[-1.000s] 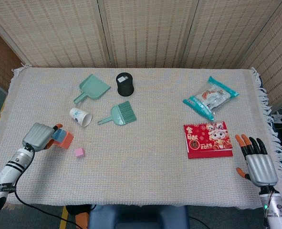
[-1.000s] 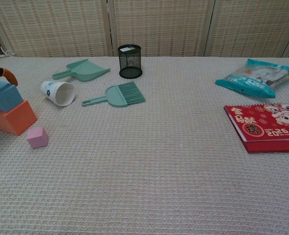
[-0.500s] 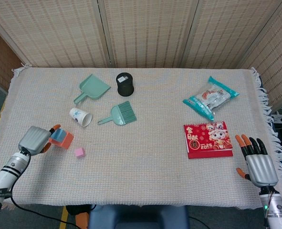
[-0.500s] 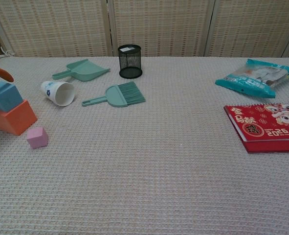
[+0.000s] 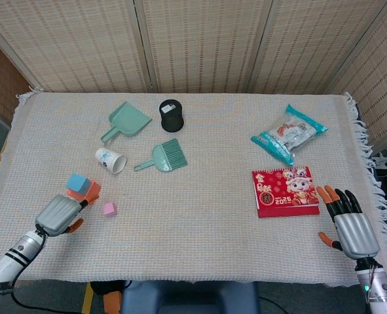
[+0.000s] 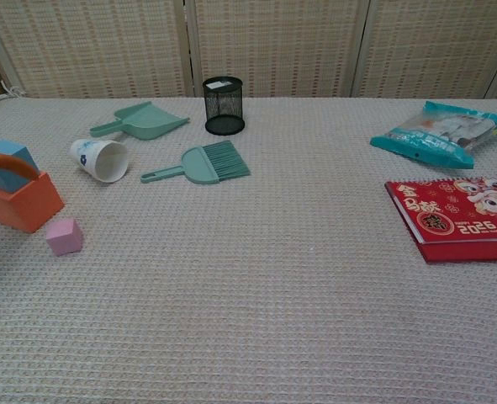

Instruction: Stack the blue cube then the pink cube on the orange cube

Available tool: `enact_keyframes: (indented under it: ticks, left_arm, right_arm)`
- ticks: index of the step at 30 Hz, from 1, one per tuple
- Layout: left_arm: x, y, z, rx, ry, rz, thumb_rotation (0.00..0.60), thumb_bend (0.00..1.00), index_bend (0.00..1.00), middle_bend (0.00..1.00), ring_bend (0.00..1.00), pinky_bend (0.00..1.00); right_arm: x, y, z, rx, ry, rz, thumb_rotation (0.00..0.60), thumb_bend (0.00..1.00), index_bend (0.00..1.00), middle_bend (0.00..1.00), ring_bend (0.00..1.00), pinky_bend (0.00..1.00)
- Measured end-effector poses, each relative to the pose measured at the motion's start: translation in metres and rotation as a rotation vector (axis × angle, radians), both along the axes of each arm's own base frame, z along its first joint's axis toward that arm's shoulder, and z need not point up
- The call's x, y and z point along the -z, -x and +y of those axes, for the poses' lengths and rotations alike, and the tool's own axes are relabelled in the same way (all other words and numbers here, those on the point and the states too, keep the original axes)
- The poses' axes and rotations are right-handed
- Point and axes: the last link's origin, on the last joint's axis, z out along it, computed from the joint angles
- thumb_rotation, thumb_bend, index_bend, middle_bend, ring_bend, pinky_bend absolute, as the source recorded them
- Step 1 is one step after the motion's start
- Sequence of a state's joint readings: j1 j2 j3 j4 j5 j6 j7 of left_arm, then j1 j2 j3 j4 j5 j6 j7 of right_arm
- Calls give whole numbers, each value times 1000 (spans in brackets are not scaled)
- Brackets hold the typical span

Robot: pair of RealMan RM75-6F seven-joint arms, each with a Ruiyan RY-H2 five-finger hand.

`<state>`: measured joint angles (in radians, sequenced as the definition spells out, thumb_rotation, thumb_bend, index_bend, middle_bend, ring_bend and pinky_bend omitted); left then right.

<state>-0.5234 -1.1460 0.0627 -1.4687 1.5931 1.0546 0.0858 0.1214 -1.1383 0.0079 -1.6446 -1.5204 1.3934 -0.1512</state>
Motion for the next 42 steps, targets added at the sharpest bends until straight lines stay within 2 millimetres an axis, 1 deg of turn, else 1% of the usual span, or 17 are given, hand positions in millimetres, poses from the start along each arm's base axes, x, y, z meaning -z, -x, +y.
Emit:
enact_keyframes:
  ticks: [5,8,10,16,30,35,42]
  left_arm:
    - [24,9,4,31,15,47,600,411,151,1000,1000,1000]
    - [33,13,8,47,16,78,600,410,151,1000,1000,1000]
    - [38,14,11,59,13,93,600,410,151,1000,1000,1000]
    - [43,17,19,134,-15,124,600,410,167,1000,1000,1000]
    - [57,24,32,318,-11,116,600,413,228,1000,1000,1000]
    - [62,24,32,343,10,89,600,388,245,1000,1000,1000]
    - [66,26,37,358,34,55,600,358,296,1000,1000,1000]
  right_arm:
    - [-11,-7,8,-78,-11,-93,600,94,0,0,0,0]
    - [-20,-5,13,-87,17,-88,600,94,0,0,0,0]
    - [-22,-4,15,-82,21,-82,600,94,0,0,0,0]
    - [-19,-1,13,-50,-7,-66,600,94,0,0,0,0]
    - [-11,-1,11,-18,-35,-34,600,94,0,0,0,0]
    - [-11,-1,11,-11,-39,-30,600,95,0,0,0,0]
    - [-11,-1,12,-8,-39,-27,600,94,0,0,0,0]
